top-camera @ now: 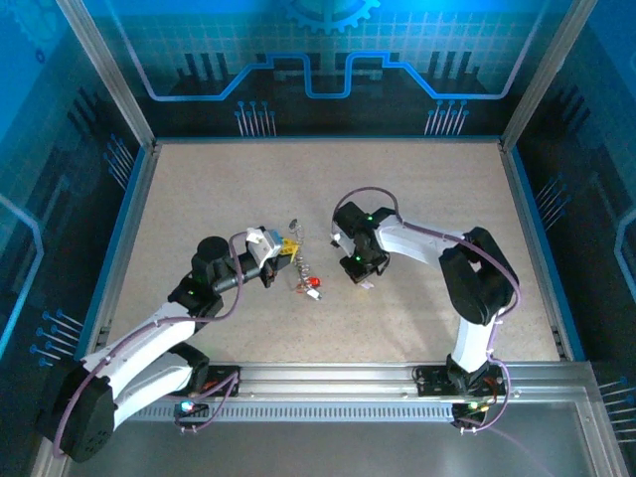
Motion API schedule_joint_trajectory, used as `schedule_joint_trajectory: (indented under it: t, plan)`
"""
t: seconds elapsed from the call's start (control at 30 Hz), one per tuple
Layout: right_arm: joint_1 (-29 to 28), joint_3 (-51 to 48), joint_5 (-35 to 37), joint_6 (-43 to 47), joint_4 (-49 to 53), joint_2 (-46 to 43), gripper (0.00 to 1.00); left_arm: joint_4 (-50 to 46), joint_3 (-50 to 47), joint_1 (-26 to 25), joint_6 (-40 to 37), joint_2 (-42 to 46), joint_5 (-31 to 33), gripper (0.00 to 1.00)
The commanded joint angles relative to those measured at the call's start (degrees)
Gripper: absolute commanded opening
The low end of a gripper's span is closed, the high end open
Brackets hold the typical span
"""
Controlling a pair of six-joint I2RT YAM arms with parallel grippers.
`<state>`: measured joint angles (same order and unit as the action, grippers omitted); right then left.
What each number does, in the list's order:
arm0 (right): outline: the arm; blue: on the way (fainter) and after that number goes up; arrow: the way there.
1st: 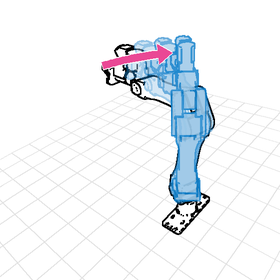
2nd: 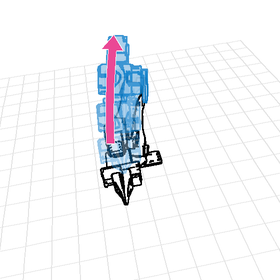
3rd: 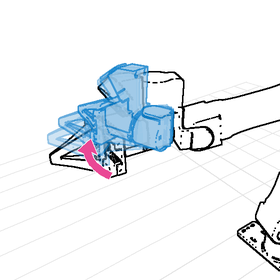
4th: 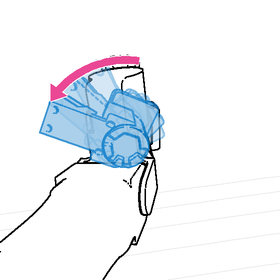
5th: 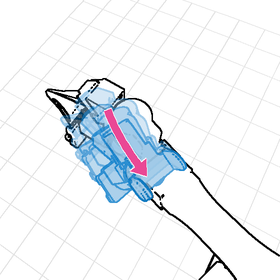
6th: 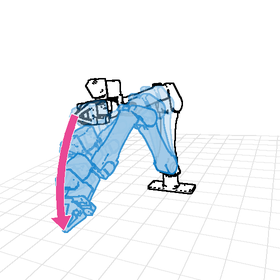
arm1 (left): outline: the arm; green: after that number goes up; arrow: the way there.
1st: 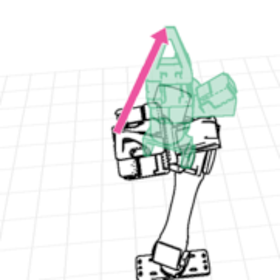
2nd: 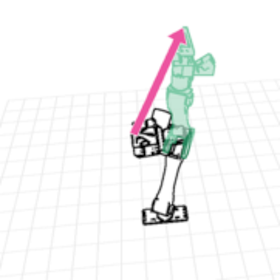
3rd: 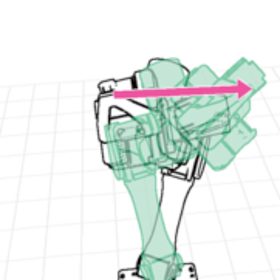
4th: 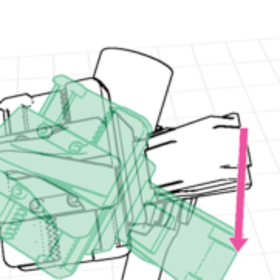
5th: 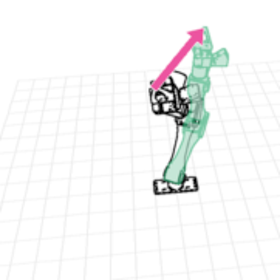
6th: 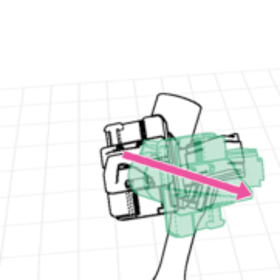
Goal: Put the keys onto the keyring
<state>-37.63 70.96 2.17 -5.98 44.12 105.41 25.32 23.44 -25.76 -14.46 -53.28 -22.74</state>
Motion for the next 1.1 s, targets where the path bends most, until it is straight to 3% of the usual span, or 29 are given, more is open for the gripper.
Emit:
schedule_joint_trajectory:
  t: [0.0, 0.17, 0.63, 0.83, 0.97, 1.07]
  plan:
    - [0.62, 1.9, 0.09, 0.27, -1.76, 2.52, 0.0, 3.07, 0.24, -0.24, 1.0, 0.94, 0.39, 0.0]
    - [0.63, 1.65, 0.59, 0.53, -3.2, 3.97, 0.0, 2.98, 0.12, -0.26, 1.01, 0.83, 0.42, 0.0]
    - [0.76, -0.4, 0.7, 0.73, -4.48, 2.6, 0.17, 3.24, -0.16, -0.26, 1.37, 1.18, 0.77, 0.0]
    - [0.69, -2.73, 0.12, 0.1, -4.85, 0.71, 0.16, 3.06, -0.16, -0.24, 1.49, 1.29, 0.77, 0.0]
    - [0.83, -3.75, -0.13, 0.02, -5.53, 0.2, 0.09, 3.13, -0.17, -0.21, 1.55, 1.23, 0.68, 0.0]
    - [0.89, -3.82, -0.29, -0.17, -5.53, 0.16, 0.11, 3.07, -0.22, -0.26, 1.72, 1.41, 0.67, 0.0]
